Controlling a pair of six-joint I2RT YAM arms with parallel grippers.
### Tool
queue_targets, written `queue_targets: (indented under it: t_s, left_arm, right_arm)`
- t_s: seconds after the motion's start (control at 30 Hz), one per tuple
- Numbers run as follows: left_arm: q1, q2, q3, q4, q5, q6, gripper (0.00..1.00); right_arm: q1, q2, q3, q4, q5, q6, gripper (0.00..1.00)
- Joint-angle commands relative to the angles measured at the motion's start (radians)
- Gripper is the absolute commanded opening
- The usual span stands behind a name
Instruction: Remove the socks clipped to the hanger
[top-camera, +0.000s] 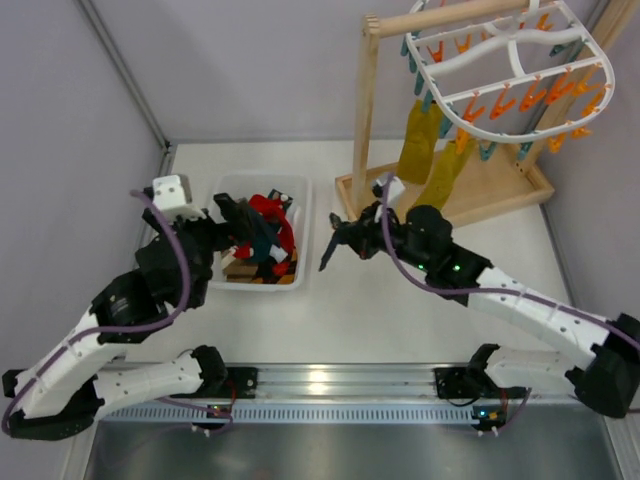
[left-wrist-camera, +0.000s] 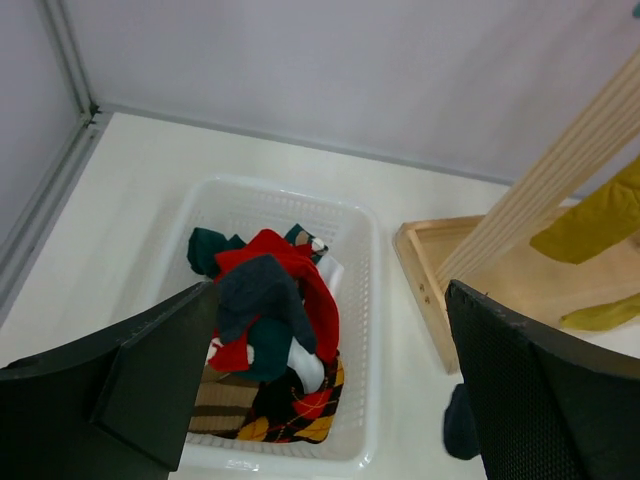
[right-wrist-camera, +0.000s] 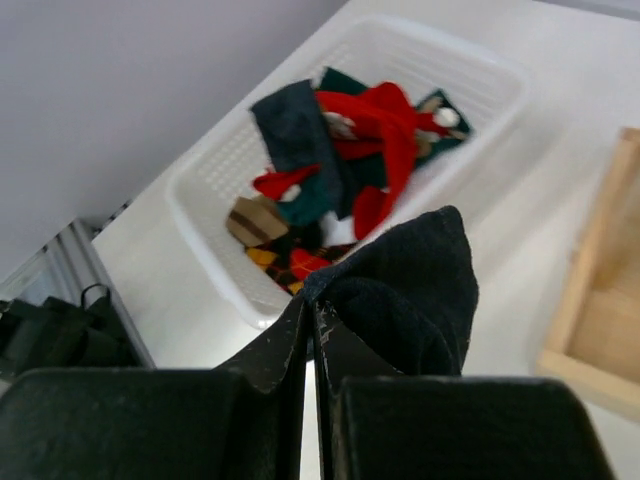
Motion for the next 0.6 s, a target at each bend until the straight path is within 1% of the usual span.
queue_targets:
  t_s: [0.0, 0.07, 0.1, 0.13, 0.17, 0.2, 0.27, 0.3, 0.37, 0.4, 0.43, 0.5, 0.57]
  left_arm:
    - [0.004, -0.023, 0.059, -0.194, -0.051, -0.069, 0.99]
    - [0.002, -0.049, 0.075, -0.232, -0.055, -0.072, 0.99]
    - [0.004, -0.058, 0.076, -0.242, -0.069, -0.071, 0.99]
    - [0.004, -0.083, 0.078, -0.246, -0.078, -0.069, 0.99]
    - [0.004, -0.094, 0.078, -0.249, -0.083, -0.068, 0.99]
    - [0.004, -0.104, 0.076, -0.249, -0.097, -0.066, 0.99]
    - [0.004, -0.129, 0.062, -0.246, -0.108, -0.072, 0.99]
    - [0.004, -0.134, 0.056, -0.246, -0.117, -0.081, 0.99]
    - [0.002, -0.129, 0.036, -0.246, -0.131, -0.085, 0.99]
    - [0.002, -0.127, 0.032, -0.245, -0.131, -0.085, 0.99]
    - [0.002, -0.126, 0.021, -0.243, -0.123, -0.086, 0.99]
    - [0.000, -0.130, 0.006, -0.239, -0.117, -0.106, 0.99]
    - [0.000, -0.134, -0.011, -0.237, -0.109, -0.121, 0.99]
  right_arm:
    - [0.143, 0.203, 0.216, 0.149, 0.016, -0.075, 0.00]
    - [0.165, 0.296, 0.295, 0.164, -0.025, -0.075, 0.00]
    - [0.185, 0.391, 0.373, 0.170, -0.033, -0.079, 0.00]
    - [0.194, 0.437, 0.413, 0.175, -0.051, -0.076, 0.00]
    - [0.198, 0.485, 0.454, 0.177, -0.058, -0.073, 0.00]
    - [0.209, 0.584, 0.534, 0.175, -0.064, -0.064, 0.00]
    - [0.211, 0.681, 0.609, 0.164, -0.058, -0.043, 0.00]
    - [0.211, 0.779, 0.690, 0.148, -0.047, -0.036, 0.00]
    - [0.211, 0.873, 0.773, 0.062, -0.003, -0.044, 0.01]
    - [0.211, 0.951, 0.838, 0.037, 0.017, -0.052, 0.04]
    - [0.211, 0.979, 0.855, 0.019, 0.051, -0.056, 0.08]
    - [0.211, 1.013, 0.849, 0.022, 0.056, -0.052, 0.18]
    - [0.212, 1.007, 0.823, 0.051, 0.040, -0.052, 0.25]
